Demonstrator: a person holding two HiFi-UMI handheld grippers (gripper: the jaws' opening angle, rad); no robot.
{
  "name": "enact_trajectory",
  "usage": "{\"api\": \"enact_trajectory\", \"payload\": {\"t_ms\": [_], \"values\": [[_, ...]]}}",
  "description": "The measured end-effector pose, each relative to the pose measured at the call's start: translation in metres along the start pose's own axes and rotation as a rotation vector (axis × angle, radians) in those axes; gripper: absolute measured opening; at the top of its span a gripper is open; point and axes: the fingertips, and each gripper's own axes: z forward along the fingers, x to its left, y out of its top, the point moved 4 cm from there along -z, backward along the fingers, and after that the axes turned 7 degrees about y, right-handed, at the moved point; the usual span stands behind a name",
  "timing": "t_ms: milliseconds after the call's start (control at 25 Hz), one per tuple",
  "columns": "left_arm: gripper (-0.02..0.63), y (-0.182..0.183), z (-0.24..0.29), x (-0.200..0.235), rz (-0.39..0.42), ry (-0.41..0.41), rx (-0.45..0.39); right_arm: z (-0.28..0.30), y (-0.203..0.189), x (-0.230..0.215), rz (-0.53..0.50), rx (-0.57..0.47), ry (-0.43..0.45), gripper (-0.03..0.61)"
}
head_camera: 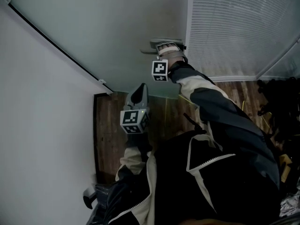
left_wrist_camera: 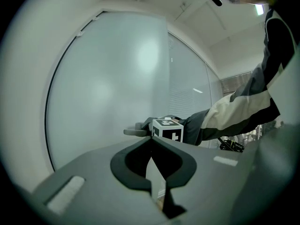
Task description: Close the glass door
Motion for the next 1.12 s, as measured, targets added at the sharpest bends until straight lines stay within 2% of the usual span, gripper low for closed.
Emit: {"api": "enact_trajectory", "payload": {"t_ms": [160, 320, 480, 680, 960, 1120], "values": [[0.006, 0.006, 0.007, -0.003, 0.003, 0.057, -0.018, 0.02, -0.01, -0.009, -0.022, -0.017, 0.003, 0.126], [0.006, 0.01, 0.014, 0.004, -0.021, 0.062, -0.032, 0.041, -0.02, -0.022, -0.027, -0.01, -0.003, 0.126], [0.006, 0.013, 0.021, 0.005, -0.009, 0.095, -0.03, 0.066, -0.026, -0.036, -0.04, -0.017, 0.005, 0.127], [0.006, 0.011, 0.017, 0.004, -0.041, 0.138, -0.023, 0.088, -0.038, -0.045, -0.037, -0.04, 0.016, 0.129], [0.006, 0.001, 0.015, 0.015, -0.056, 0.215, 0.003, 0.12, -0.045, -0.063, -0.151, -0.014, -0.012, 0.126], [0.006, -0.007, 0.013, 0.012, -0.066, 0.234, 0.025, 0.13, -0.049, -0.074, -0.153, -0.018, -0.019, 0.121]]}}
